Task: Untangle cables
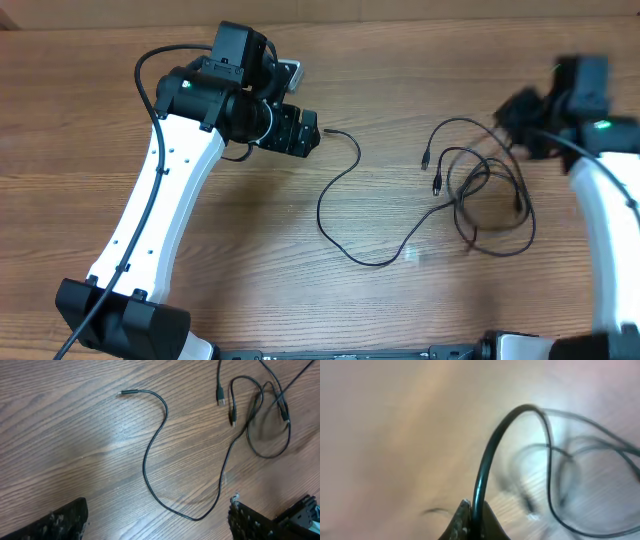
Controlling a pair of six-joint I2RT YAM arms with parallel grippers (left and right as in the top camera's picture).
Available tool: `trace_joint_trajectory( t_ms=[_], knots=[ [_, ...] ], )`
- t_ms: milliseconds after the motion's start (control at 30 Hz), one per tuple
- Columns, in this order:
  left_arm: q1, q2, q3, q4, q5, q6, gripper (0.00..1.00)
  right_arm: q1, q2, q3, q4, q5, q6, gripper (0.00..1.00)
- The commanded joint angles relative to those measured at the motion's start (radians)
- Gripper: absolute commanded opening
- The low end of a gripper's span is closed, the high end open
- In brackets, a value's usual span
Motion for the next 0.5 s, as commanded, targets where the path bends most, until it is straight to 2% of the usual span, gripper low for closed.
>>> trace_joint_trajectory(
  t_ms=[0, 67, 233, 367, 467],
  knots=[
    [-0.007, 0.000, 0.013, 0.011, -0.002, 0.025, 0.89, 0.004, -0.069, 0.318, -0.056, -0.156, -0.115, 0.04],
    [-0.007, 0.000, 0.013, 0.018, -0.001, 0.018, 0.89, 0.005, -0.069, 0.469, -0.081, -0.193, -0.148, 0.04],
    [-0.007, 0.000, 0.013, 0.039, 0.006, 0.014, 0.91, 0.006, -0.069, 0.676, -0.082, -0.206, -0.150, 0.04],
    [-0.007, 0.000, 0.013, 0.045, 0.006, 0.011, 0.93, 0.006, -0.069, 0.755, -0.005, -0.208, -0.149, 0.04],
    [-0.007, 0.000, 0.013, 0.038, 0.006, 0.007, 0.93, 0.006, -0.069, 0.792, 0.143, -0.207, -0.148, 0.04]
  ],
)
